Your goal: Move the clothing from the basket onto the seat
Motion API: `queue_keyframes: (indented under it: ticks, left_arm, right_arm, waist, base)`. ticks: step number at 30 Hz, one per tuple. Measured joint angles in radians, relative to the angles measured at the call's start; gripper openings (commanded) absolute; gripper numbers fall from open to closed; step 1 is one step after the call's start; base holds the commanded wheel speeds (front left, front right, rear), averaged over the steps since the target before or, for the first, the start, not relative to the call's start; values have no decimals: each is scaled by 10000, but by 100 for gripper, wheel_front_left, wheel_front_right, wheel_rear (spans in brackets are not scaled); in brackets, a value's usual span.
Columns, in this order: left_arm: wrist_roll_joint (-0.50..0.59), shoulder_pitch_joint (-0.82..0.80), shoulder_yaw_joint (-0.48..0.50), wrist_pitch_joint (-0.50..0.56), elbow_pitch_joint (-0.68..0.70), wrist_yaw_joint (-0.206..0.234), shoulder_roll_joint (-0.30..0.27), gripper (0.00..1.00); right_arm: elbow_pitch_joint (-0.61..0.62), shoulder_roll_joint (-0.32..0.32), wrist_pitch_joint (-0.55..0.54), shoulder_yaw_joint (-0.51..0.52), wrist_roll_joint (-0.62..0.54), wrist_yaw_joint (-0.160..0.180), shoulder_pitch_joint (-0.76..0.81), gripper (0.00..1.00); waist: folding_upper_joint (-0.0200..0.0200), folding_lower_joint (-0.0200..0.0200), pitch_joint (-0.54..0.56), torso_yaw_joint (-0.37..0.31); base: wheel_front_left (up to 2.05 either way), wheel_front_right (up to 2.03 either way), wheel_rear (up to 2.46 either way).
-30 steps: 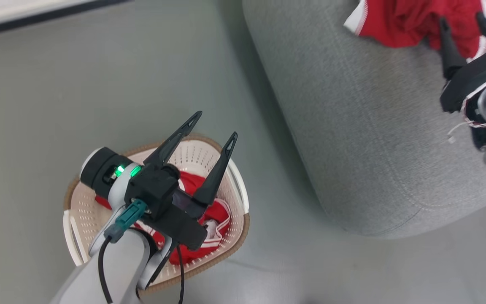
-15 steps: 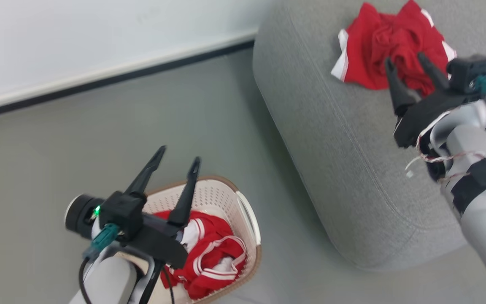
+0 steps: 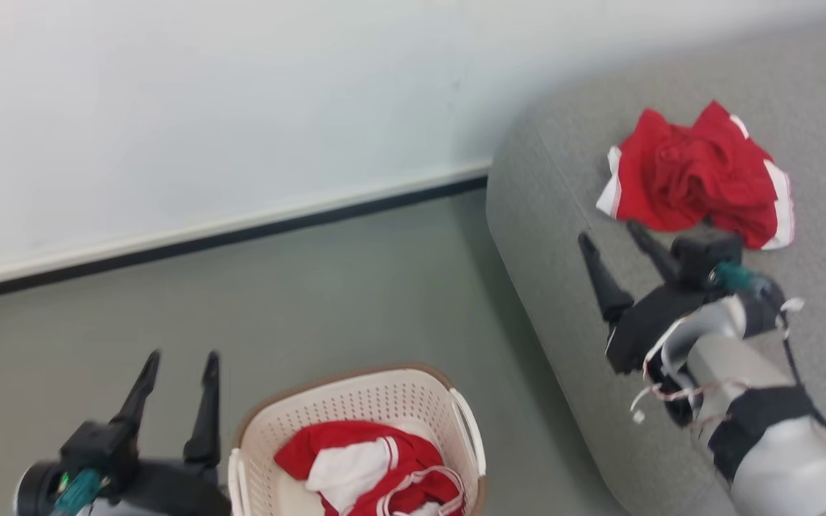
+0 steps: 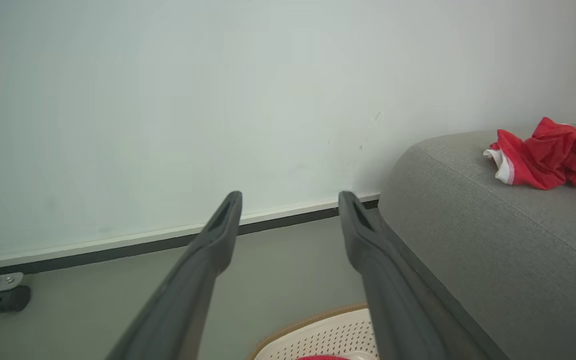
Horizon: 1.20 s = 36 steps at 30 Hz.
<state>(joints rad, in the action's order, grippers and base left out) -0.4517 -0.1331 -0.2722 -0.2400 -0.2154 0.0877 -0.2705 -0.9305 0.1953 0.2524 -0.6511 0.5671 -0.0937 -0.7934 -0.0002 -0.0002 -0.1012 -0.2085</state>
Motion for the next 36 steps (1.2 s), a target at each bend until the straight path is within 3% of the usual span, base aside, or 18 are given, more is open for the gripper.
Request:
queue_keyframes:
  ticks: [11, 20, 36]
  left_arm:
    - [-309, 1639, 863, -92, 391, 182, -86, 100]
    - [-297, 2510, 1127, -96, 890, 268, 144, 100]
    - [-100, 3465, 1845, -96, 1542, 353, 382, 100]
  right_arm:
    - [1927, -38, 2, 219, -140, 922, 2426, 100]
    - [3822, 242, 2, 583, -481, 1655, 4194, 100]
    - [6257, 598, 12, 1340, -1043, 2069, 6053, 100]
  waist:
    - [1, 1, 1071, 434]
    - [2, 3, 1287, 616]
    - [2, 2, 1323, 647]
  base:
    - [0, 0, 0]
    - [0, 0, 0]
    - [0, 0, 0]
